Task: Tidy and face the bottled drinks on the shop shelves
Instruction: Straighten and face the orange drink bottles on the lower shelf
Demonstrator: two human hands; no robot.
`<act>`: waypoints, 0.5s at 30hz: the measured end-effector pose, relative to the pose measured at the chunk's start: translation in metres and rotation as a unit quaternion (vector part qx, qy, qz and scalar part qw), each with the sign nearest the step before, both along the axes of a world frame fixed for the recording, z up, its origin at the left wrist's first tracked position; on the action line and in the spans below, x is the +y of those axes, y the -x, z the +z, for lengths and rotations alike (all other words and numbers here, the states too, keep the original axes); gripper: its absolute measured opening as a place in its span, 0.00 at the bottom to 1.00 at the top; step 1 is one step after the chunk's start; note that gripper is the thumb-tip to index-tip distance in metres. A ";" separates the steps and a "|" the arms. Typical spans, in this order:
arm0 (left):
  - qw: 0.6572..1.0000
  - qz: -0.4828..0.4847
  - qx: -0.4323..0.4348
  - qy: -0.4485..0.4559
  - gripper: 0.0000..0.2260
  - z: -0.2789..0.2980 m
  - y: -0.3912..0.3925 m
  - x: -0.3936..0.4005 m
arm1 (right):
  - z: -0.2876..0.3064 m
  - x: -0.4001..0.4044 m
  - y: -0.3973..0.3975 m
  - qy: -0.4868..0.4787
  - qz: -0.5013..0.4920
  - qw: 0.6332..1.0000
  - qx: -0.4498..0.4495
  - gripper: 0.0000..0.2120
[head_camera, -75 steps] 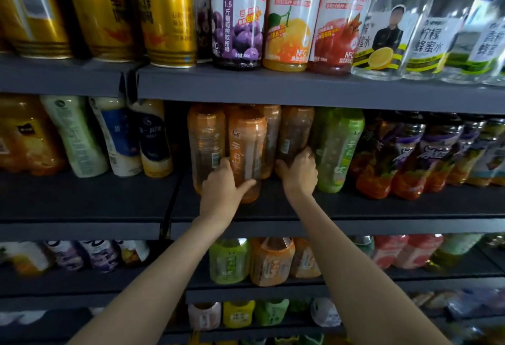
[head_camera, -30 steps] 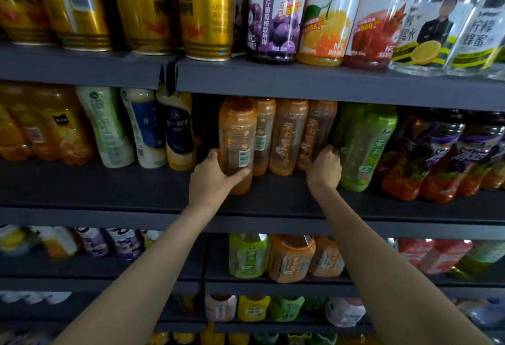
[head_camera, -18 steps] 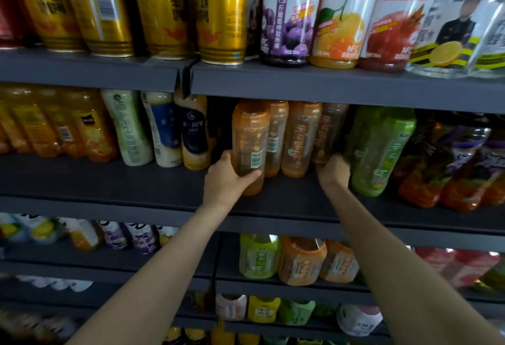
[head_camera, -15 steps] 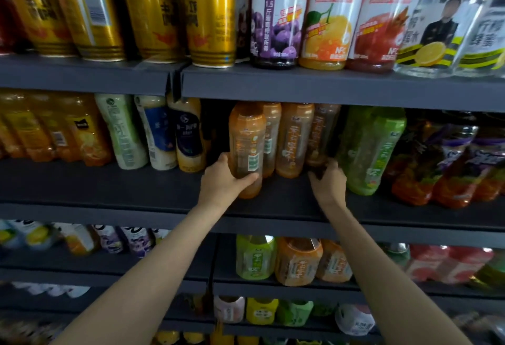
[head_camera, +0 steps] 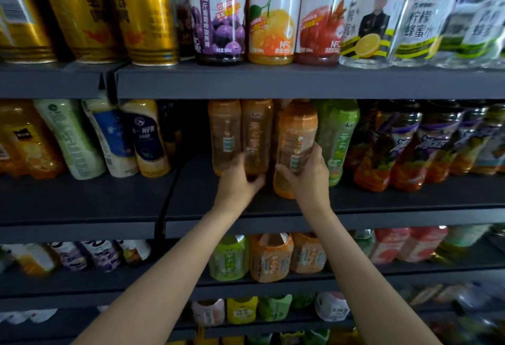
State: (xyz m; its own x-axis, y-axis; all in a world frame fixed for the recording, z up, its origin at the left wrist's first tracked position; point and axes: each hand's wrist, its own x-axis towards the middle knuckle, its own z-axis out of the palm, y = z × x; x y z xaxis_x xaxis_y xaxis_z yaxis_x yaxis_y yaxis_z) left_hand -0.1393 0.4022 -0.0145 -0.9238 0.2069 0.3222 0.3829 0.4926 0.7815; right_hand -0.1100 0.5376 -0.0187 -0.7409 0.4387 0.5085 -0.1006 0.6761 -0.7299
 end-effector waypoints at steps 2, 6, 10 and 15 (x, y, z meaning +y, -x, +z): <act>0.998 0.059 0.030 -0.004 0.22 -0.001 0.007 0.000 | -0.001 0.002 0.004 -0.011 -0.019 1.000 -0.020 0.35; 0.995 0.068 0.067 0.003 0.26 0.000 0.021 0.017 | -0.017 -0.004 -0.001 -0.008 -0.041 0.997 -0.063 0.30; 0.993 0.112 0.041 -0.008 0.27 -0.003 0.033 0.047 | -0.016 -0.006 0.014 0.006 -0.055 0.994 -0.097 0.24; 0.983 0.175 -0.034 -0.050 0.24 -0.006 0.044 0.067 | -0.010 -0.003 0.038 -0.014 -0.069 0.987 -0.146 0.26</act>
State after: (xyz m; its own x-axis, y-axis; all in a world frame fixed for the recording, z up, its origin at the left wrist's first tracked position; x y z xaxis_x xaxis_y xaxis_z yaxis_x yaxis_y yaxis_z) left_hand -0.1832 0.4691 -0.0209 -0.9529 -0.1579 0.2590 0.1478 0.5039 0.8510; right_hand -0.1483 0.5349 -0.0291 -0.7915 0.5352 0.2951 0.2064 0.6885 -0.6953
